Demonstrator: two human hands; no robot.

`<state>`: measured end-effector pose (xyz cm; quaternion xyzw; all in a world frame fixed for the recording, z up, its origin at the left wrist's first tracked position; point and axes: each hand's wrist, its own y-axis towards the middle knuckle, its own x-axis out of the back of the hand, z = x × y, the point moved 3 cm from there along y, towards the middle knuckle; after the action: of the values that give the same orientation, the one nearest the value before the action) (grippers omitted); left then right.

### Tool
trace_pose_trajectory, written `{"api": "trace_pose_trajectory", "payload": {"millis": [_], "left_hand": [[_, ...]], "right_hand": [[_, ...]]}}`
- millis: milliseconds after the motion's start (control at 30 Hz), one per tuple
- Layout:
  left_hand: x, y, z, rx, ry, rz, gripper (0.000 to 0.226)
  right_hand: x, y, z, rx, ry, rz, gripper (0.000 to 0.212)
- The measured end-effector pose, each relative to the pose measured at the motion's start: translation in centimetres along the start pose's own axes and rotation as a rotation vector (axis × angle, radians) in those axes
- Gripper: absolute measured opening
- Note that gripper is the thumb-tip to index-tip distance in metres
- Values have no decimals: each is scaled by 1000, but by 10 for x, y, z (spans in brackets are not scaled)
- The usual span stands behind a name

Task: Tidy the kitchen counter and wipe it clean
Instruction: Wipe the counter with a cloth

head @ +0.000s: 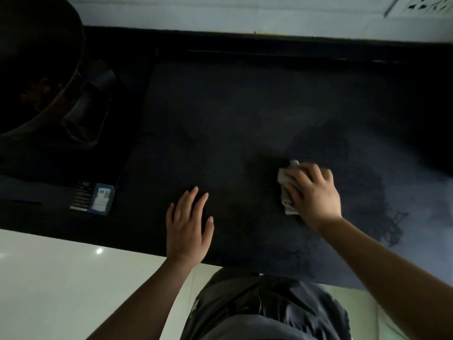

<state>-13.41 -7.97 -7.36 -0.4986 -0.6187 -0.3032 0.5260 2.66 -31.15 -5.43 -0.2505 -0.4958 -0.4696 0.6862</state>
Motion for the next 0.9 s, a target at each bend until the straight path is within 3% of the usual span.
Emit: {"api": "trace_pose_trajectory", "payload": {"millis": [100, 233, 367, 467, 600, 800, 900], "left_hand": [[-1, 0, 0, -2, 13, 8, 51], [-1, 1, 0, -1, 8, -1, 51], [0, 0, -1, -6, -11, -15, 51], [0, 0, -2, -6, -11, -15, 51], [-2, 2, 0, -3, 5, -10, 51], [-2, -2, -2, -7, -28, -15, 52], [6, 1, -16, 33, -162, -60, 51]], "right_hand": [[-16, 26, 25, -190, 10, -19, 28], [-29, 6, 60, 11, 39, 60, 26], [-16, -36, 47, 124, 75, 88, 30], [-6, -26, 22, 81, 42, 41, 30], [-14, 21, 23, -163, 19, 9, 33], [-26, -22, 58, 80, 58, 129, 35], [-6, -62, 28, 3, 85, 110, 34]]}}
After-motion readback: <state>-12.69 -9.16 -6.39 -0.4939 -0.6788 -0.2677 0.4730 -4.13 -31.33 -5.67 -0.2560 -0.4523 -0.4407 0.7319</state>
